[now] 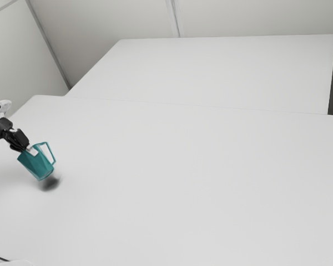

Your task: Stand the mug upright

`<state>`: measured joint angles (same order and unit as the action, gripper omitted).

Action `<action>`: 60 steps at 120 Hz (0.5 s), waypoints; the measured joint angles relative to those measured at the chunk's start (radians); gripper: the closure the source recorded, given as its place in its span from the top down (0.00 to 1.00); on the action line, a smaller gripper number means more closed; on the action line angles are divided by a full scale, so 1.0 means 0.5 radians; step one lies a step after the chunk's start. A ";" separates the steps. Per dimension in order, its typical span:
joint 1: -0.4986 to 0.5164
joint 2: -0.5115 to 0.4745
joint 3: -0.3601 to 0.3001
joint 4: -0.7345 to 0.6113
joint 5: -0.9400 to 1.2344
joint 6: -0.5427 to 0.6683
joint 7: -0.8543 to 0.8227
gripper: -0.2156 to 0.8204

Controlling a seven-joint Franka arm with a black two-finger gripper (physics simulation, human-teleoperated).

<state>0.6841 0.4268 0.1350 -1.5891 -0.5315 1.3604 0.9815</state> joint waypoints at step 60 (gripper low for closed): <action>-0.635 -0.648 0.145 -0.650 0.183 0.496 -0.093 0.03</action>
<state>0.3668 0.1029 0.2073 -1.9142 -0.4401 1.6084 0.9349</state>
